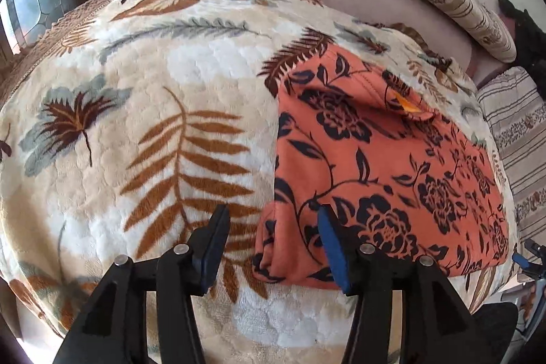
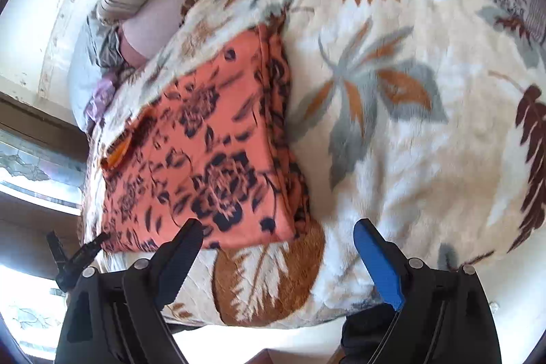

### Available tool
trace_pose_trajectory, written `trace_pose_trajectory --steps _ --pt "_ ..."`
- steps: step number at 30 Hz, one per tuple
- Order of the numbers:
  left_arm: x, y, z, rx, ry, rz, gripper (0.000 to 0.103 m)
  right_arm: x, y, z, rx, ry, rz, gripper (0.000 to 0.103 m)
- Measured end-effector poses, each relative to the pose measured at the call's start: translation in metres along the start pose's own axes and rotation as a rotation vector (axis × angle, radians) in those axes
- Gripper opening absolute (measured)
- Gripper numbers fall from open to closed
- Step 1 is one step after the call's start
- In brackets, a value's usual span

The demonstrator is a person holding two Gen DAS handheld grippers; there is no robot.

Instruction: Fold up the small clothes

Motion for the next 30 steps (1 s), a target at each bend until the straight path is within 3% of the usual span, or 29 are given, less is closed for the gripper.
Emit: trace_pose_trajectory --steps 3,7,10,12,18,20,23,25,27,30 --pt "-0.011 0.009 0.002 -0.008 -0.004 0.033 0.054 0.013 0.024 -0.002 -0.039 0.001 -0.066 0.092" --pt "-0.021 0.020 0.016 0.001 -0.018 0.073 0.054 0.046 0.065 0.035 -0.060 -0.053 -0.139 0.091" --pt "-0.022 0.039 0.028 -0.010 -0.016 0.085 0.055 0.054 0.092 0.066 -0.057 -0.099 -0.155 0.077" --pt "-0.027 0.055 0.041 -0.006 0.001 0.119 0.059 0.050 0.100 0.084 -0.025 -0.135 -0.149 0.067" --pt "-0.052 0.107 0.095 0.048 0.100 0.293 0.059 0.043 0.089 0.104 0.010 -0.155 -0.170 0.066" --pt "-0.047 0.132 0.108 0.050 0.093 0.225 0.059 0.041 0.085 0.103 0.012 -0.153 -0.173 0.066" --pt "-0.013 0.160 0.115 0.039 0.122 -0.062 0.060 0.036 0.086 0.097 0.006 -0.135 -0.140 0.066" --pt "0.004 0.158 0.111 0.044 0.035 -0.187 0.060 0.033 0.088 0.089 -0.001 -0.104 -0.112 0.067" --pt "0.007 0.145 0.098 0.032 -0.026 -0.172 0.060 0.033 0.091 0.082 -0.016 -0.066 -0.097 0.067" --pt "0.004 0.114 0.071 0.007 -0.032 -0.075 0.060 0.033 0.092 0.075 -0.014 -0.024 -0.090 0.067"
Point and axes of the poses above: each gripper's, at about its wrist camera, not at the fingertips, and z roughly the way its jaws point, x to its left, y to its top, the point moved 1 cm from there along z, roughly the way its jaws point, and after that the axes turned 1 degree about x, right-handed, at the moved point
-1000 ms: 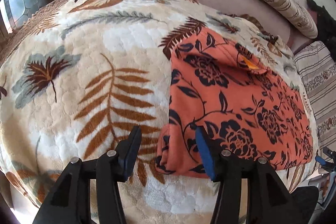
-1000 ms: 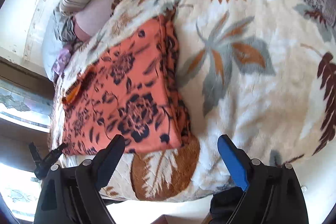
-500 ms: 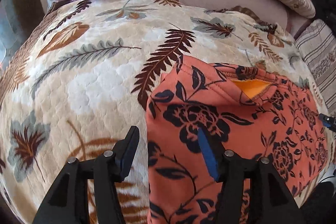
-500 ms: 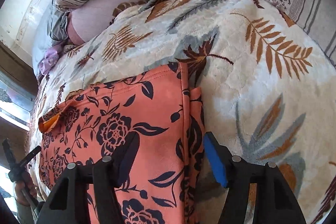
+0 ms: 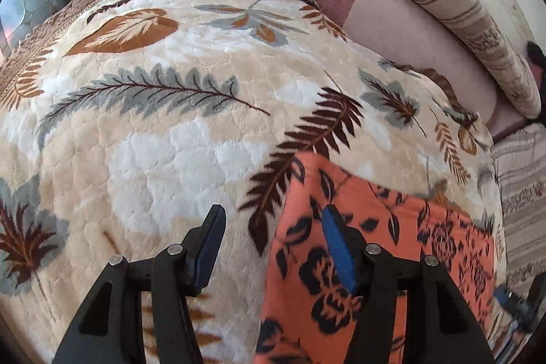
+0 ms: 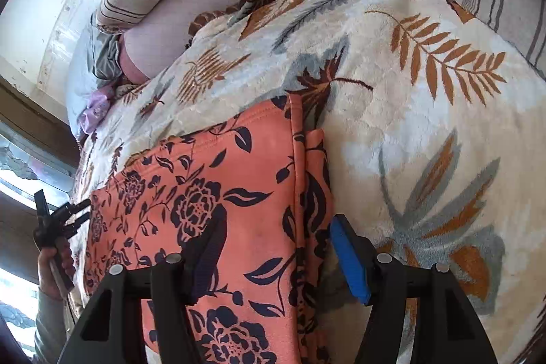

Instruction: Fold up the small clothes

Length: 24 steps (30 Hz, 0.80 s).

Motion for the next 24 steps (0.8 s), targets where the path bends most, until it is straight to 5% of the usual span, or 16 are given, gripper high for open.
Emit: trace_pose_trajectory --steps 4,8,20,22,23,24 --pt "-0.001 -0.046 -0.024 0.027 -0.034 0.069 0.060 0.008 -0.010 -0.001 0.019 -0.019 -0.049 0.066" --pt "-0.006 -0.077 -0.022 0.082 0.001 0.128 0.062 0.011 -0.016 0.012 0.067 -0.100 -0.082 0.041" --pt "-0.001 -0.121 -0.040 0.092 -0.047 0.128 0.065 -0.006 -0.069 -0.024 0.119 0.022 0.030 0.043" --pt "-0.001 -0.121 -0.040 0.090 -0.044 0.124 0.065 -0.003 -0.070 -0.025 0.114 0.014 0.026 0.031" --pt "-0.002 -0.120 -0.041 0.088 -0.040 0.123 0.065 -0.001 -0.070 -0.027 0.117 0.005 0.024 0.009" --pt "-0.002 -0.120 -0.040 0.088 -0.034 0.123 0.065 0.001 -0.070 -0.030 0.116 0.000 0.020 0.006"
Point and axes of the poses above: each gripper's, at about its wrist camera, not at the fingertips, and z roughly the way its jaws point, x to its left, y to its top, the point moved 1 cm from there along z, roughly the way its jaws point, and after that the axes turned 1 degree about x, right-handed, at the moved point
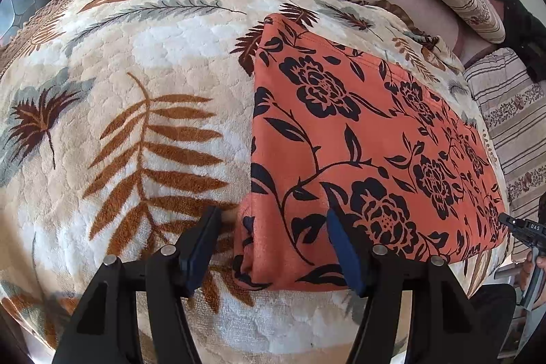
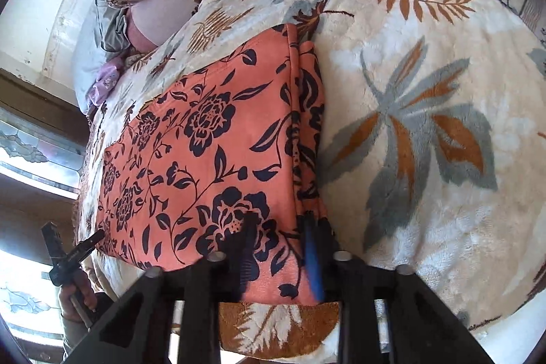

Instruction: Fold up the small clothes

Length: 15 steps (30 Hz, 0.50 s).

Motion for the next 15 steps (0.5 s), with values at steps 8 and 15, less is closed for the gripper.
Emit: trace_pose_trajectory --steps 8,15 --pt "0.005 0.001 -0.014 -0.037 -0.008 -0.011 0.063 0.000 -0.026 -0.024 -0.021 -0.010 0.012 0.010" --pt "0.019 0.038 -0.011 -0.057 0.024 -0.016 0.064 -0.008 0.004 -0.020 -0.106 0.108 0.061 0.051"
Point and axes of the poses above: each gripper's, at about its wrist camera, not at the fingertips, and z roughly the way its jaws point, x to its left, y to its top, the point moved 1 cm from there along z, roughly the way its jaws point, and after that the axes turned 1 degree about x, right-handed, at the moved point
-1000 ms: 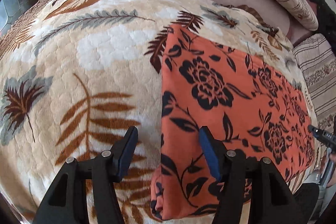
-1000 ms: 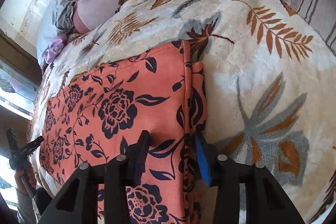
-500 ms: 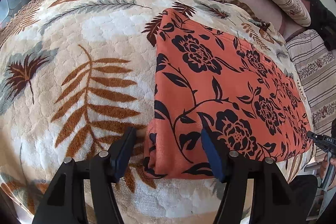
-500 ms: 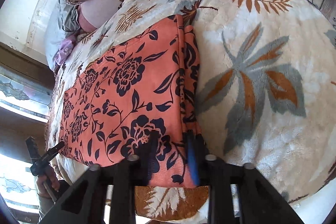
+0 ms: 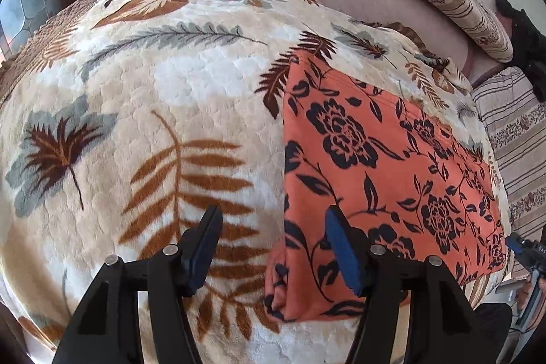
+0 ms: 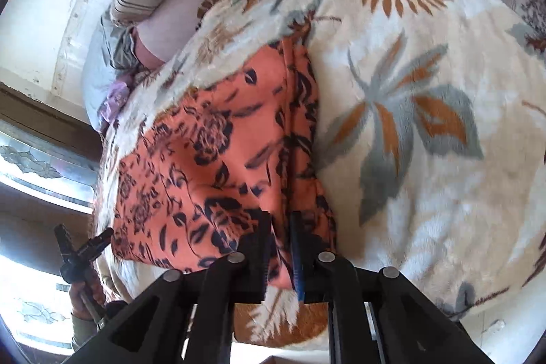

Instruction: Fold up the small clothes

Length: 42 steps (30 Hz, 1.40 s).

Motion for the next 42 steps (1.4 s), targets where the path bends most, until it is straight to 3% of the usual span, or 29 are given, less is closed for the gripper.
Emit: trace_pose_trajectory --steps 2,5,7,8,11,12,17,18,19,20,23,34,36,40,42 --pt "-0.002 0.017 0.008 -0.013 -0.004 0.014 0.064 0.003 0.024 0.003 -0.065 0.025 0.017 0.092" --pt "-0.006 0.043 0.028 0.000 -0.025 0.020 0.064 0.007 0.063 0.023 -0.116 0.020 0.007 0.090" --pt "-0.009 0.058 0.039 -0.006 -0.026 0.039 0.064 0.008 0.084 0.041 -0.123 -0.034 -0.008 0.090" --pt "-0.010 0.066 0.046 -0.008 -0.022 0.041 0.064 0.011 0.091 0.051 -0.129 -0.067 -0.024 0.088" --pt "-0.010 0.085 0.064 -0.008 -0.011 0.033 0.064 0.010 0.102 0.076 -0.083 -0.130 -0.070 0.066" --pt "-0.010 0.090 0.069 -0.007 -0.009 0.027 0.064 0.009 0.104 0.082 -0.074 -0.152 -0.083 0.063" --pt "-0.016 0.104 0.084 -0.020 -0.024 0.041 0.061 0.005 0.105 0.097 -0.049 -0.179 -0.096 0.063" --pt "-0.018 0.106 0.084 -0.034 -0.025 0.051 0.054 0.006 0.105 0.098 -0.053 -0.193 -0.108 0.052" --pt "-0.020 0.109 0.084 -0.040 -0.032 0.059 0.027 0.008 0.105 0.098 -0.051 -0.213 -0.119 0.041" --pt "-0.022 0.112 0.085 -0.037 -0.028 0.063 0.009 0.011 0.106 0.098 -0.051 -0.235 -0.131 0.028" --pt "-0.033 0.116 0.075 -0.081 0.003 0.096 0.006 0.024 0.106 0.091 -0.065 -0.284 -0.185 0.014" --pt "-0.067 0.075 -0.083 -0.440 -0.066 0.226 0.005 0.079 0.077 -0.014 -0.341 -0.312 -0.293 0.011" --pt "-0.071 0.065 -0.097 -0.459 -0.077 0.241 0.005 0.073 0.077 -0.017 -0.317 -0.291 -0.288 0.011" --pt "-0.078 0.055 -0.089 -0.423 -0.039 0.273 0.006 0.047 0.070 0.006 -0.163 -0.181 -0.179 0.012" --pt "-0.077 0.054 -0.081 -0.402 -0.034 0.266 0.006 0.041 0.063 0.011 -0.178 -0.162 -0.158 0.017"
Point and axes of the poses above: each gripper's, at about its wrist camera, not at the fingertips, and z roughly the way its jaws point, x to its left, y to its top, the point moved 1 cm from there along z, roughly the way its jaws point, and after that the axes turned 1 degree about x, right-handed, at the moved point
